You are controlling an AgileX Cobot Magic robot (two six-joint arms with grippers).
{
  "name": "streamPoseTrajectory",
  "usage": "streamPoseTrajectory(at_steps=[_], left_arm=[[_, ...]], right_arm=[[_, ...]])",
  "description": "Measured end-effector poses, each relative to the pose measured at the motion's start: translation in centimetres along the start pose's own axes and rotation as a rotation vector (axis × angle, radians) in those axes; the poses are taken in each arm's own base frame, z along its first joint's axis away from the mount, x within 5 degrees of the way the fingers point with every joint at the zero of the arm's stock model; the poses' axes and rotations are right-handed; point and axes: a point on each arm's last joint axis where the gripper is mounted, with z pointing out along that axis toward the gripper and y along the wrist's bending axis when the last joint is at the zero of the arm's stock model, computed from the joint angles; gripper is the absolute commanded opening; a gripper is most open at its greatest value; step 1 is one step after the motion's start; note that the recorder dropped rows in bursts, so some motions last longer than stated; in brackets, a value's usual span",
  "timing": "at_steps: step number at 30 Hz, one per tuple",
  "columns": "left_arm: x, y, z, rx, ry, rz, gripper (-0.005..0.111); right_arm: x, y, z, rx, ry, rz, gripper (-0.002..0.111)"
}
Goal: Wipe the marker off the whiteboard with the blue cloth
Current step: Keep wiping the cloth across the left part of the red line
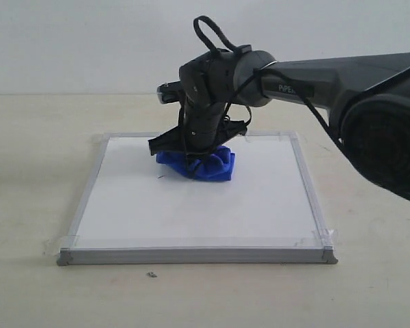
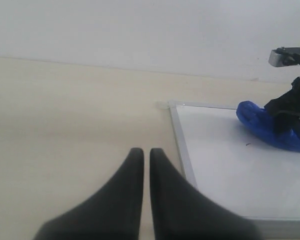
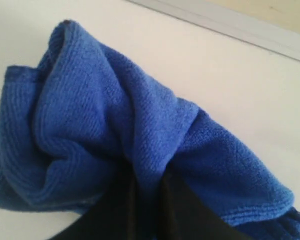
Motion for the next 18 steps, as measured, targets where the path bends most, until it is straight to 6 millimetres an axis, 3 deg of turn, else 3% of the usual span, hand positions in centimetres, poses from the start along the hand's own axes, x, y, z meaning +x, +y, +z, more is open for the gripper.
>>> streamPoseTrajectory(at_steps=[3,8,11,14,18], left_arm=[[0.0,0.0,0.0,0.0,0.0,0.0,0.004],[0.0,0.0,0.0,0.0,0.0,0.0,0.004],[0.0,0.0,0.0,0.0,0.0,0.0,0.004],[0.0,0.0,0.0,0.0,0.0,0.0,0.004],[0.0,0.0,0.0,0.0,0.0,0.0,0.004]], right_arm=[[0.0,1.0,-0.1,-0.093,-0.007,-0.087,0.0],[1.3,6.3,-0.4,-0.335,-0.03,-0.291,0.0],[1.8,7.9,-0.6,-0.341,-0.048,-0.35,0.0],[1.3,6.8,-0.2,-0.235,-0.069,-0.261,0.0],[0.0,3.0,0.3,-0.07,-0.094,-0.108,0.0]])
